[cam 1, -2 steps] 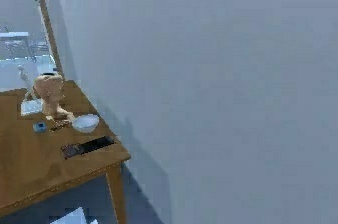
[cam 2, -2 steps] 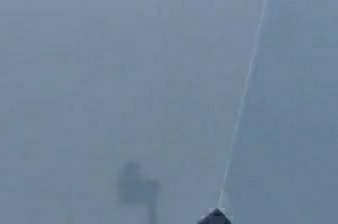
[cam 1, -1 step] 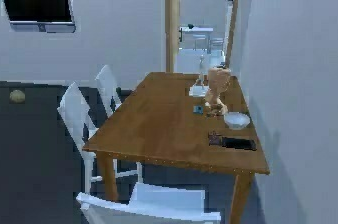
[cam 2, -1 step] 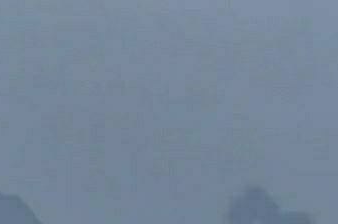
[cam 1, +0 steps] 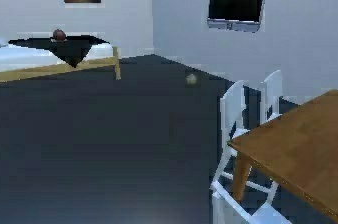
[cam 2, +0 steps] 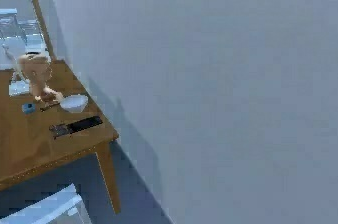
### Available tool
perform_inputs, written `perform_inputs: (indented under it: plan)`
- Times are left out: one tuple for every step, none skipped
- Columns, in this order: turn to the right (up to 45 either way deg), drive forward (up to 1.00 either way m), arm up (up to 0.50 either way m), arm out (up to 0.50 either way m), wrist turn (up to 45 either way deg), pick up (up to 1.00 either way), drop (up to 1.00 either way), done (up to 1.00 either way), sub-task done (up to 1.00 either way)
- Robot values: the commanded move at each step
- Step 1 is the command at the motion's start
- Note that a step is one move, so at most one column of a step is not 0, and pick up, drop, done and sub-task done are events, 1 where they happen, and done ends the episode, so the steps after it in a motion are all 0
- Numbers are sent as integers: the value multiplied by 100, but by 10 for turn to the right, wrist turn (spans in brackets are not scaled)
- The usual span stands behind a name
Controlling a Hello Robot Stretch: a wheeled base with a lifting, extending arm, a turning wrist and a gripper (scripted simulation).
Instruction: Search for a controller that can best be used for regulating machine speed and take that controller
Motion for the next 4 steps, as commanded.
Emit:
perform_inputs:
  plan:
    - [-270,0,0,0,0,0,0,0,0]
    - [-30,0,0,0,0,0,0,0,0]
    - [450,0,0,0,0,0,0,0,0]
    - [450,0,0,0,0,0,0,0,0]
